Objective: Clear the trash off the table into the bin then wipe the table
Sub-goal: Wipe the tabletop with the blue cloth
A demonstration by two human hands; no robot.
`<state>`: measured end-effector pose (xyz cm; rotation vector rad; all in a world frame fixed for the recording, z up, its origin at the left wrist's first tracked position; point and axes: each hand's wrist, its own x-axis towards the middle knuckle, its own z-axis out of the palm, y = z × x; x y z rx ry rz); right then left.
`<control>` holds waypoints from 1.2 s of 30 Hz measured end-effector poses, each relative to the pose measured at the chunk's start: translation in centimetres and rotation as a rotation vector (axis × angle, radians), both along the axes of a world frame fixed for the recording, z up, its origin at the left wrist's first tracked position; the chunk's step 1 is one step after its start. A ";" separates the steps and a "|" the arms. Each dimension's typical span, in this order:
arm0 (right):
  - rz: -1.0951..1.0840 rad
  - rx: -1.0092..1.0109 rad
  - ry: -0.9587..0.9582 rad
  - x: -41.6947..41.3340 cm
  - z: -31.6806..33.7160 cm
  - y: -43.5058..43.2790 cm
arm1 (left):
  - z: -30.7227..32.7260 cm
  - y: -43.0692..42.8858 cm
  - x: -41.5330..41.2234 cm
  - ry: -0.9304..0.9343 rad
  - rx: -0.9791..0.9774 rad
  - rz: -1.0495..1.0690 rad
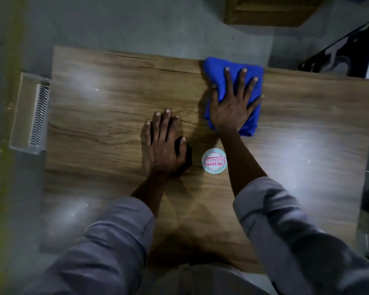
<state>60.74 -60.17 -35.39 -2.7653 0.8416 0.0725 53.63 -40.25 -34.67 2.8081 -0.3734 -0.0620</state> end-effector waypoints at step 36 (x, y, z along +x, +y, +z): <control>0.513 0.105 -0.159 1.7 0.1 -3.2 | -0.1 -0.6 0.2 -0.025 0.033 0.035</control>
